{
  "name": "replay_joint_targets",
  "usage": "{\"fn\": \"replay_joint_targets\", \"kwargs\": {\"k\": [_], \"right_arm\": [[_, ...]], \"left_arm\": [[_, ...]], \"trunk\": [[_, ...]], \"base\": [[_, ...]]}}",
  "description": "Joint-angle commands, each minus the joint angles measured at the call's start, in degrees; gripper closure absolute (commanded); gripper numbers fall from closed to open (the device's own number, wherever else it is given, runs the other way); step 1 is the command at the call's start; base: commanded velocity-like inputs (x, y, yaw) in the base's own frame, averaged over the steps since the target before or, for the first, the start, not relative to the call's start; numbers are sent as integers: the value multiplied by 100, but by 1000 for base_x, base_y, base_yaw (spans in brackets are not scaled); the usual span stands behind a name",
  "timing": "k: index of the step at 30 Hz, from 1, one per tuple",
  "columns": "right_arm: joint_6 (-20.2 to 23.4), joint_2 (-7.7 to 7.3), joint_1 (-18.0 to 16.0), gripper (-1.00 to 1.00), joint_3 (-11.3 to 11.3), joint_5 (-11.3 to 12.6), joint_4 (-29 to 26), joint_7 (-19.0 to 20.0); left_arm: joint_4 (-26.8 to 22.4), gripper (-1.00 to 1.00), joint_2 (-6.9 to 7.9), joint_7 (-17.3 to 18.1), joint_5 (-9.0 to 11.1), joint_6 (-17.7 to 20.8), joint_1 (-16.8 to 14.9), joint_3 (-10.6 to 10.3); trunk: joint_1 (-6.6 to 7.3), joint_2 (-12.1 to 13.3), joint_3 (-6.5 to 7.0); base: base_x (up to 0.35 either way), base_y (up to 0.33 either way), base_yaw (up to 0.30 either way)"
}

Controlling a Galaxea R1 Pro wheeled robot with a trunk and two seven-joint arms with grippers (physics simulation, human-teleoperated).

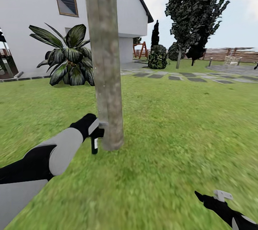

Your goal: In the garden, pick up the pesticide atomizer on the floor and spray pesticide onto both trees until each tree trunk is fully covered.

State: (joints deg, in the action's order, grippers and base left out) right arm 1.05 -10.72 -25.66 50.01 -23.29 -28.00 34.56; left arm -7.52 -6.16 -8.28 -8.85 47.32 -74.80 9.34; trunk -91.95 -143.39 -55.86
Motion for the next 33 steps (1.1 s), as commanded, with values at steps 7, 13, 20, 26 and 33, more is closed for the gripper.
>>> {"fn": "replay_joint_targets", "kwargs": {"k": [7, 13, 20, 26, 33], "right_arm": [[-2, 41, 0, -100, -12, -1, -8, 0], [0, 20, 0, -100, 11, 3, 4, 4], [0, 32, 0, -100, 22, 21, -1, 13], [0, 23, 0, -100, 9, 23, -4, 29], [0, 18, 0, -100, 9, 26, 4, 26]], "left_arm": [[-515, 100, -7, -2, 6, 411, 1, 0], [-928, 100, 24, 9, 5, 900, 1, 11], [-1093, 100, 34, 27, 6, 917, -38, 14], [-1064, 100, 34, 35, 15, 920, -43, -7], [-1087, 100, 34, 45, 6, 934, -111, -11]], "trunk": [[0, 0, 0], [0, 0, 0], [0, 0, 0], [0, 0, 0], [0, 0, 0]], "base": [[0, 0, 0], [0, 0, 0], [0, 0, 0], [0, 0, -1], [0, 0, -164]]}}
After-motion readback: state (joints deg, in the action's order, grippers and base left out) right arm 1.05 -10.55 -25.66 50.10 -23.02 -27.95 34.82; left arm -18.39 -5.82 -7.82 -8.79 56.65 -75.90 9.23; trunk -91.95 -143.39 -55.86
